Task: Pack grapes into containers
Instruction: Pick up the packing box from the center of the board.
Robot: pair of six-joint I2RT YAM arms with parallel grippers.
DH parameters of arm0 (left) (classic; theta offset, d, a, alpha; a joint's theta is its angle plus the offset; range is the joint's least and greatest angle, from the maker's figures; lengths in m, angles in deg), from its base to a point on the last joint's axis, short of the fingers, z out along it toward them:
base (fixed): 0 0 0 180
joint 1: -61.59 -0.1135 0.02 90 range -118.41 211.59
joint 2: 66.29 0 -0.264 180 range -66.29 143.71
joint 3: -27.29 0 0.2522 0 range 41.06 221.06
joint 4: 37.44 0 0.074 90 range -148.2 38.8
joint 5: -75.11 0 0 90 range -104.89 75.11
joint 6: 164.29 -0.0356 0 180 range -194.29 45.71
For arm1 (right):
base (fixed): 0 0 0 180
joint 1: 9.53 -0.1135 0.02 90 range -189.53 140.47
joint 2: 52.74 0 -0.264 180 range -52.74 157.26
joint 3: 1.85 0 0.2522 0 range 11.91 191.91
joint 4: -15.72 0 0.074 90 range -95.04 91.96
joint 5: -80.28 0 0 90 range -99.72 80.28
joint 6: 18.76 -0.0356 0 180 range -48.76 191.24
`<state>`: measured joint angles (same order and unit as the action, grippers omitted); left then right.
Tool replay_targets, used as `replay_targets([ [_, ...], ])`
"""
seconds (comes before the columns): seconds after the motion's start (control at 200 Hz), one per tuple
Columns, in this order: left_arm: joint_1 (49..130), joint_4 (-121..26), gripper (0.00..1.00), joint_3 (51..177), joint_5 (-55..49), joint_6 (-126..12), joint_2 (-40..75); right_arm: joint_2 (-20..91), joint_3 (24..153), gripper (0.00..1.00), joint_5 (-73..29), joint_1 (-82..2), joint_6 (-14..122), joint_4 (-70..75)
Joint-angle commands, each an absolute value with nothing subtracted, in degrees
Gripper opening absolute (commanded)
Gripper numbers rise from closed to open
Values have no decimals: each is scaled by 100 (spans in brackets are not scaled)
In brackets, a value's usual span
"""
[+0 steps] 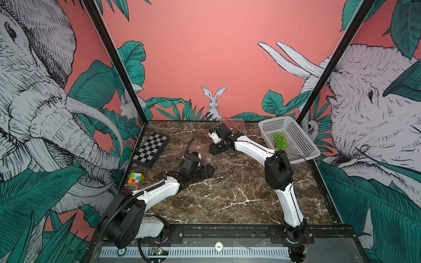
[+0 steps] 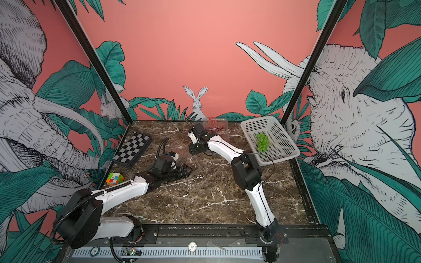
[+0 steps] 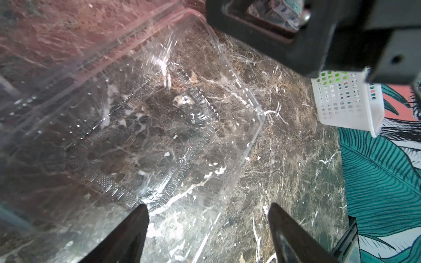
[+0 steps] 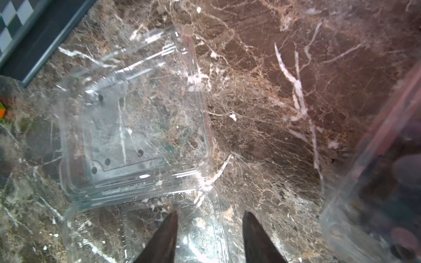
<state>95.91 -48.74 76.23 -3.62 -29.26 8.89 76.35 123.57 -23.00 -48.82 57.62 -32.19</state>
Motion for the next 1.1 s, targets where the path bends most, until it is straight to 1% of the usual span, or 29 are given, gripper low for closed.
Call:
replay_targets([
  [0.0,9613,-4983,85,7559,-473,-2903,686,7694,12412,45,-2175,-5010,5872,-3410],
  [0.155,9613,-4966,85,7535,-474,-2906,726,7491,12071,44,-2121,-5033,5786,-3250],
  [0.395,9615,-4972,85,7525,-495,-2941,740,7247,11481,39,-2030,-5040,5755,-2991],
  [0.53,9613,-5000,85,7492,-513,-2955,704,7219,11328,31,-2070,-5042,5735,-2902],
  [0.63,9614,-5062,85,7489,-569,-2973,608,7140,11244,20,-2097,-5037,5679,-2835],
  [0.715,9613,-5230,85,7579,-668,-3076,506,7015,11157,19,-2047,-5047,5643,-2772],
  [0.85,9609,-5648,86,7841,-888,-3314,359,6827,11026,10,-2000,-5049,5605,-2679],
  [1.095,9593,-6078,91,8192,-1123,-3583,75,6284,10619,7,-1927,-5047,5549,-2457],
])
